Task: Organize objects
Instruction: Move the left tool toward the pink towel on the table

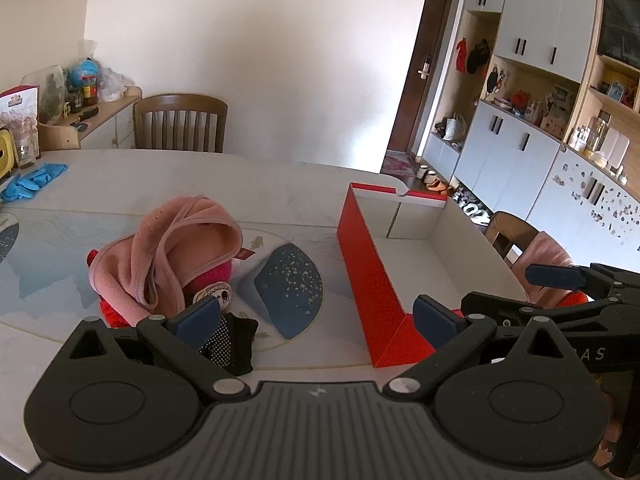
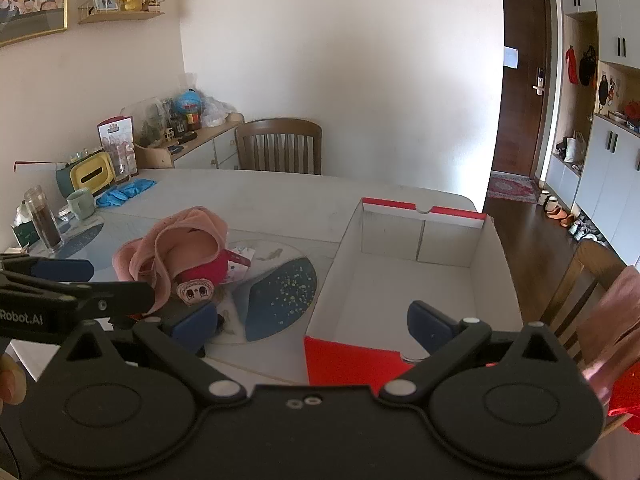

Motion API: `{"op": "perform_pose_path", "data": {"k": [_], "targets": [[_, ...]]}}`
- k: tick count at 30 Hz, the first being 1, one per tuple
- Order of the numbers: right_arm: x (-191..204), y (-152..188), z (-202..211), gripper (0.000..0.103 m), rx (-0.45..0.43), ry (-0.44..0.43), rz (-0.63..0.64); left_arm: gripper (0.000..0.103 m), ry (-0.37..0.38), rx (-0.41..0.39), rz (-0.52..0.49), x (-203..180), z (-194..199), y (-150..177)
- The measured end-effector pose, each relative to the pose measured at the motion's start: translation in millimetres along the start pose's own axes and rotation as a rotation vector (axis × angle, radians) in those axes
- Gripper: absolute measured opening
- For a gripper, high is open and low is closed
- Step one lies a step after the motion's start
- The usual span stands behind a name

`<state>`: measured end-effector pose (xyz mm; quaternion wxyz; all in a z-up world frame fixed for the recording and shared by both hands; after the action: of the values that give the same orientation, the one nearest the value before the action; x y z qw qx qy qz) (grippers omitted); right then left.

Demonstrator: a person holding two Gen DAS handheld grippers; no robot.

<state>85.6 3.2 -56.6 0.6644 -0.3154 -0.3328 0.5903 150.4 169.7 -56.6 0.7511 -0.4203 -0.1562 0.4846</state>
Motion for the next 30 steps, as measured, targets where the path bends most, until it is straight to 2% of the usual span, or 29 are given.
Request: {"op": "perform_pose_path", "data": {"k": [11, 21, 30], "targets": [[0.6, -3.3, -5.8, 0.101, 0.002, 0.009, -0.007, 0.103, 0.011, -0.005, -0.013, 5.5, -5.8, -5.3], [7.5, -20.0, -11.8, 0.101, -0.028, 0.033, -0.010, 0.103, 0.019, -0.036, -0.042, 16.1, -10.6, -21.7], [1.8, -25.1, -22.4, 0.101, -0.025, 0.111, -0.044, 0.103, 0.003, -0.048, -0.069, 54.6, -40.9, -46.7]]}}
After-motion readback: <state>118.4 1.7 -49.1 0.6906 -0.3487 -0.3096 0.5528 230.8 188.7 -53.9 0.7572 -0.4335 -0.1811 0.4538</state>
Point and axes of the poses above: each gripper's, at about its wrist camera, not at the fingertips, and z roughly against the way its jaws point, x to its left, y to its underside, the point moved 8 cm from there along -z, roughly the way its jaws point, and after that the axes turned 1 degree about x, right-handed, at the moved point
